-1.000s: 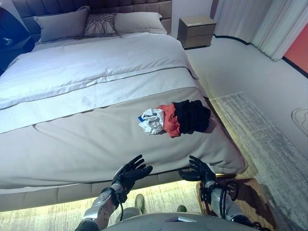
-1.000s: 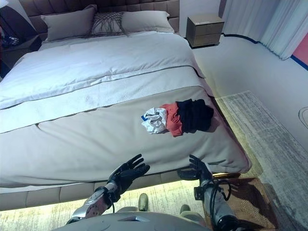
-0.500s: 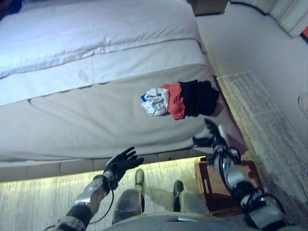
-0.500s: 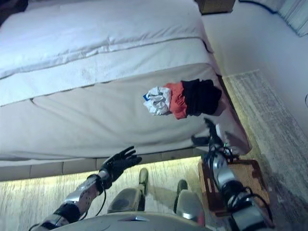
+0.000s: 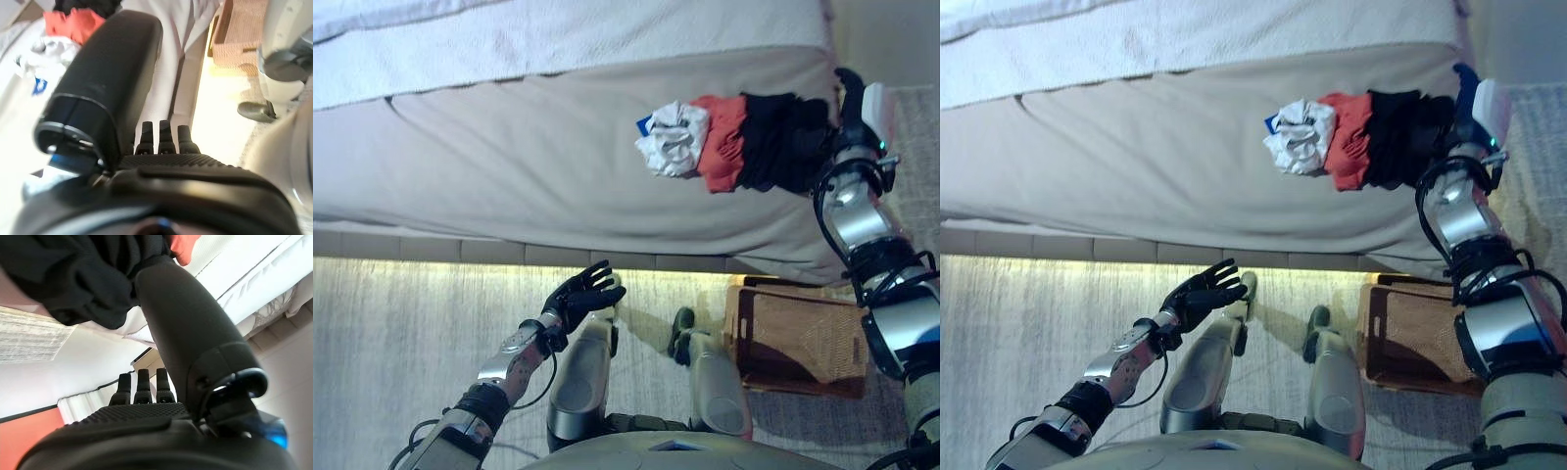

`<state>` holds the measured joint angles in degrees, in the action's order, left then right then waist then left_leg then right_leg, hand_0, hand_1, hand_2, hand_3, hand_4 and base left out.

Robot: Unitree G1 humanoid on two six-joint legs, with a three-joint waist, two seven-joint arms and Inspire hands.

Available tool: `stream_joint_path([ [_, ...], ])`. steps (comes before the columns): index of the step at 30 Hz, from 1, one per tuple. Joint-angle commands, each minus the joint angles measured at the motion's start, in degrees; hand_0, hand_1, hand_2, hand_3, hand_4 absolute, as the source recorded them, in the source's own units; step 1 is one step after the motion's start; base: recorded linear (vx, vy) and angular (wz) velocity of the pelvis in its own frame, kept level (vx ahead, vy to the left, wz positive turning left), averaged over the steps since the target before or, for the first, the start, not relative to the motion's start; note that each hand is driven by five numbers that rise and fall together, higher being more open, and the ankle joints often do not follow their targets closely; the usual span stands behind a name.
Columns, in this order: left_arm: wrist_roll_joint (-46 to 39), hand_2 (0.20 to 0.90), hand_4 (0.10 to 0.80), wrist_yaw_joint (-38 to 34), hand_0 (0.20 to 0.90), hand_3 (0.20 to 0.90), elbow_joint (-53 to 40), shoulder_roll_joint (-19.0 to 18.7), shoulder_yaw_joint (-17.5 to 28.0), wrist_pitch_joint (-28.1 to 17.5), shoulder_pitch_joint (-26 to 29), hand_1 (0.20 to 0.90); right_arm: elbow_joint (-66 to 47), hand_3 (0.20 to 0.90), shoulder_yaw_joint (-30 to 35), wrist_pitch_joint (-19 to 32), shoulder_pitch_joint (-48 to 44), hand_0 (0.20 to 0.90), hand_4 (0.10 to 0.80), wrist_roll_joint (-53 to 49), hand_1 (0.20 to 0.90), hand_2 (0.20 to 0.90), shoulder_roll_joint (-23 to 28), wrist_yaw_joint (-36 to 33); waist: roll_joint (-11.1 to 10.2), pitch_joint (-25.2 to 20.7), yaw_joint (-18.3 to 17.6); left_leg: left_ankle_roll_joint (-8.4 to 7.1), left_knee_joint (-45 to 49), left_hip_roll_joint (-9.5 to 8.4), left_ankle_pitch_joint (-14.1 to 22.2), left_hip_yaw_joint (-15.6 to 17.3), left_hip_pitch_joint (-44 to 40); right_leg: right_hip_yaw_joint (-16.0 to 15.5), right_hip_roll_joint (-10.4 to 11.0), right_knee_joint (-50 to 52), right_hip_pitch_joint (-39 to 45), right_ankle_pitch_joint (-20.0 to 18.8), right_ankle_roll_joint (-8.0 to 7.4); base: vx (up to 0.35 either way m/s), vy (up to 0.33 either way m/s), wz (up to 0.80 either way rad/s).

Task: Pick up the clothes from the bed and place them into the basket

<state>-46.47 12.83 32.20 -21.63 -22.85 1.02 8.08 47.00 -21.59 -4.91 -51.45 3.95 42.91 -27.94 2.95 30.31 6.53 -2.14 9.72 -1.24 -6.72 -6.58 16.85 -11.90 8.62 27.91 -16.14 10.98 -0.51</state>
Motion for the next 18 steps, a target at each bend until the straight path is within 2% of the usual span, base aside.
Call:
stream_joint_path([
  [1, -4.27, 0.900, 0.800, 2.05, 0.900, 0.900, -9.71, -2.39, -2.05, -4.33, -2.70, 0.900, 0.43, 0.900, -6.15, -1.47, -9.34, 0.900, 0.800, 4.62, 0.900, 0.900, 6.71, -3.00, -0.70, -2.19, 1.39, 1.78, 17.25, -0.33, 14.89, 1.23, 3.70, 3.29, 1.15, -2.91, -1.86, -4.72, -0.53, -0.053, 0.004, 0.16],
  [4, -8.53, 0.900, 0.800, 2.35, 0.900, 0.900, -12.36, -2.79, -1.96, -3.55, -2.19, 0.900, 2.49, 0.900, -9.67, -3.80, -13.26, 0.900, 0.800, 5.79, 0.900, 0.900, 7.37, -0.99, -0.21, -1.16, 1.91, 2.12, 20.22, -0.90, 15.73, 1.21, 6.39, 3.42, 1.19, 0.12, -4.34, -3.71, -0.05, -0.028, -0.007, 0.12],
  [6, -14.72, 0.900, 0.800, 3.57, 0.900, 0.900, -16.19, -2.52, -0.72, -2.23, -1.81, 0.900, 3.91, 0.900, -12.08, -4.89, -15.44, 0.900, 0.800, 6.25, 0.900, 0.900, 8.22, 0.04, 0.04, -0.63, 2.18, 2.55, 23.15, -1.52, 16.64, 0.98, 9.02, 3.42, 1.38, 3.02, -6.93, -2.83, 0.26, -0.024, -0.021, 0.09],
  [10, -19.01, 0.900, 0.800, 5.18, 0.900, 0.900, -23.45, -2.80, -1.11, -6.65, -1.34, 0.900, 8.93, 0.900, -15.17, -6.98, -19.82, 0.900, 0.800, 8.91, 0.900, 0.900, 8.72, 1.15, 0.80, -0.52, 2.94, 3.18, 30.92, -2.44, 19.05, 1.17, 16.11, 3.21, 1.46, 9.91, -13.62, -0.86, 1.11, -0.005, -0.060, 0.11],
  [11, -20.15, 0.900, 0.800, 5.19, 0.900, 0.900, -25.27, -2.95, -1.13, -8.47, -1.41, 0.900, 10.26, 0.900, -16.51, -8.22, -21.37, 0.900, 0.800, 9.48, 0.900, 0.900, 8.89, 2.34, 1.25, -0.52, 3.22, 3.35, 33.81, -2.40, 21.20, 1.32, 17.49, 3.47, 1.27, 12.63, -15.15, 1.06, 1.14, 0.033, -0.069, 0.04],
  [18, -27.87, 0.900, 0.800, 3.22, 0.900, 0.900, -32.51, -3.47, 2.20, -12.08, -1.91, 0.900, 15.59, 0.900, -23.56, -16.52, -29.14, 0.900, 0.800, 13.04, 0.900, 0.900, 11.63, 7.87, 2.91, -0.52, 3.89, 4.03, 43.00, -2.95, 22.50, 1.70, 27.97, 4.14, 0.46, 21.80, -26.18, 3.56, 2.59, -0.009, -0.069, -0.02],
])
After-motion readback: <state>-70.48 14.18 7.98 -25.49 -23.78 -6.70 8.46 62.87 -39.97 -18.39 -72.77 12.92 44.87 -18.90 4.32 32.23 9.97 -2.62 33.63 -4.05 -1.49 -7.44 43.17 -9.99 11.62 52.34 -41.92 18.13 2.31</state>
